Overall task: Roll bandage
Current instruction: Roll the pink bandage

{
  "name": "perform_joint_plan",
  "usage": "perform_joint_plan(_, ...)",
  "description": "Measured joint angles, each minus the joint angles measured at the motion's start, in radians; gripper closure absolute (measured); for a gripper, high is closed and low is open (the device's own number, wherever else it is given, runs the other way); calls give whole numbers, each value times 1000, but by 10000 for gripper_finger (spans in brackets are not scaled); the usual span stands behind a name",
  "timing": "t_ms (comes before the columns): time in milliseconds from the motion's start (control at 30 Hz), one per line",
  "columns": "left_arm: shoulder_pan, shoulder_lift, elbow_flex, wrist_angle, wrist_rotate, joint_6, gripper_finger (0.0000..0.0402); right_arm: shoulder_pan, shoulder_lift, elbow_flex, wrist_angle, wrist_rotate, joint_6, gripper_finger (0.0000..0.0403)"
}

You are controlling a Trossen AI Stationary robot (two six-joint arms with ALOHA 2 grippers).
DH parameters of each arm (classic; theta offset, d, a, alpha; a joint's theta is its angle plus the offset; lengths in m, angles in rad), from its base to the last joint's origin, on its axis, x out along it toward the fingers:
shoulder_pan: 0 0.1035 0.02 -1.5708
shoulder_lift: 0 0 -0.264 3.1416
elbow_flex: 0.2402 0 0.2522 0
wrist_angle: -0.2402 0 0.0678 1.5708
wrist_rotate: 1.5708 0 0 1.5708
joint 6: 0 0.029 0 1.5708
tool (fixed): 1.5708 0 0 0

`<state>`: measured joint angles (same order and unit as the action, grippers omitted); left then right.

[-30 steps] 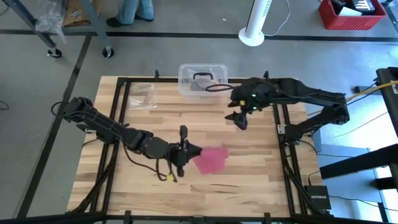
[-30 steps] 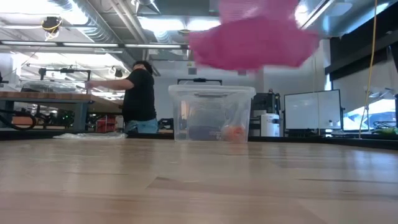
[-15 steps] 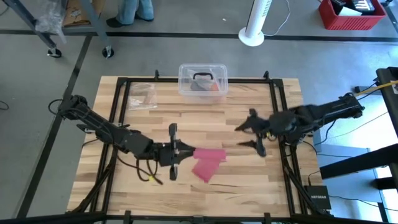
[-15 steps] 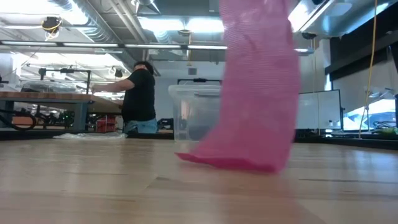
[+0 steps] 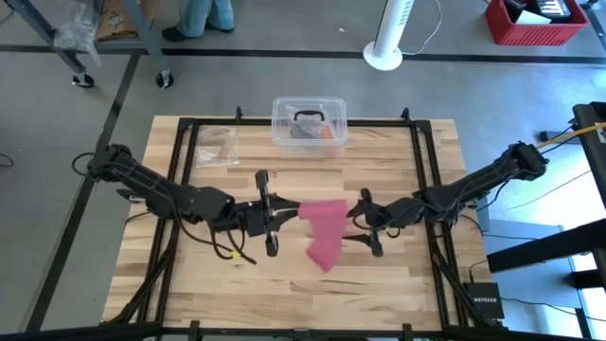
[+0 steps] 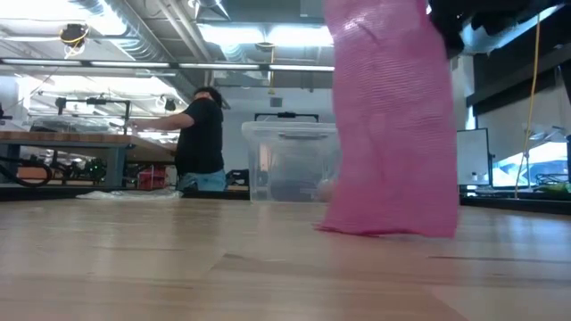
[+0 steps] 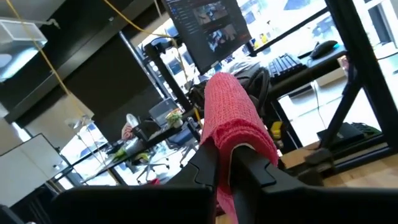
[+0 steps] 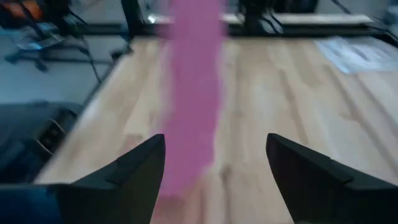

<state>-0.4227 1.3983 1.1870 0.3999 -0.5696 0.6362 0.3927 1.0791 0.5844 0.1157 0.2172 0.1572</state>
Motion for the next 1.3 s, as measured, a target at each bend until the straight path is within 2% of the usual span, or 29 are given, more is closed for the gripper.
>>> perform_joint_plan(200,17,0,0,5,0,16,387,1,44,-6,11,1,47,121)
perform_joint_plan(300,19,0,0,5,0,16,387,1,69,-6,45,39,46,121)
perform_joint_plan(567,19,0,0,6,0,19,386,0,206,-5,288,140,-89,133)
perform_joint_plan(733,16,0,0,9,0,19,386,0,284,-5,426,146,-138,187)
perform_joint_plan(867,11,0,0,9,0,27,386,0,328,-9,464,193,-140,236)
perform_joint_plan(1067,10,0,0,9,0,27,386,0,342,-76,608,193,-138,296)
perform_joint_plan(1233,10,0,0,9,0,27,386,1,341,-96,627,144,-140,384)
perform_joint_plan(1300,12,-2,0,9,0,31,386,10,342,-96,621,126,-145,393)
